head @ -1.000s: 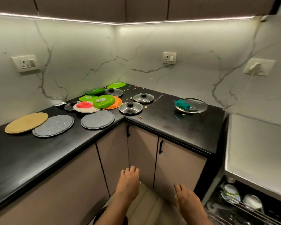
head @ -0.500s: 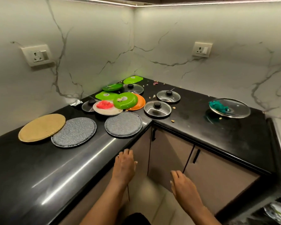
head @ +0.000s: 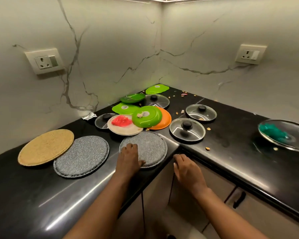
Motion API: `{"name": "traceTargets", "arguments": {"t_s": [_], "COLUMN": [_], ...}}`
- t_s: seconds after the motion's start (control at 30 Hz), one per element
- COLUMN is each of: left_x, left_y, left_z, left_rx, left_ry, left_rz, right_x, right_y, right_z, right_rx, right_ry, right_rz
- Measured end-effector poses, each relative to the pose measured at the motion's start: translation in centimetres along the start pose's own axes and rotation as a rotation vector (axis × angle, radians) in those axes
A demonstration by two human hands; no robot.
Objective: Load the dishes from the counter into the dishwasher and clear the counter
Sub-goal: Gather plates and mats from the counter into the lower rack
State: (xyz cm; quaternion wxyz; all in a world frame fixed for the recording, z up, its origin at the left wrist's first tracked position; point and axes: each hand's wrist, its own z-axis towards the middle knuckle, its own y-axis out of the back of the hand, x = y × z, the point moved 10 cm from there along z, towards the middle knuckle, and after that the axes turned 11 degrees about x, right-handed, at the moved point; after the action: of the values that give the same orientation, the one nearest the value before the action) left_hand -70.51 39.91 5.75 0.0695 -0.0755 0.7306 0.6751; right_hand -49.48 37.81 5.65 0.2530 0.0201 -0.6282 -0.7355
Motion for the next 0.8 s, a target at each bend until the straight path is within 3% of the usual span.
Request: {"name": "traceTargets", "arguments": {"t_s": [0.17,0.57,0.7,0.8], "left_x": [-0.4,3.5,6.3,7.1], "left_y": [-1.4,-0.1,-3.0,-3.7], "left_z": [8.3,20.5,20.8,21.4], "left_rx": [0.097,0.33,0.527,0.586], "left_ry": [0.1,0.322,0.457,0.54], "left_rz": [-0.008,0.286,0.098,0.022], "right_x": [-1.7,-2.0,0.1,2.0], "right_y": [0.4,-1.5,-2.7,-4.4], "right_z": [9.4,28.7,33.7,37.3], "right_rx": [-0.042,0.007,0.052,0.116], "right_ry": [0.091,0.331,0.406,0.481], "right_rz": [0.072,0.234,0.218,0.159]}}
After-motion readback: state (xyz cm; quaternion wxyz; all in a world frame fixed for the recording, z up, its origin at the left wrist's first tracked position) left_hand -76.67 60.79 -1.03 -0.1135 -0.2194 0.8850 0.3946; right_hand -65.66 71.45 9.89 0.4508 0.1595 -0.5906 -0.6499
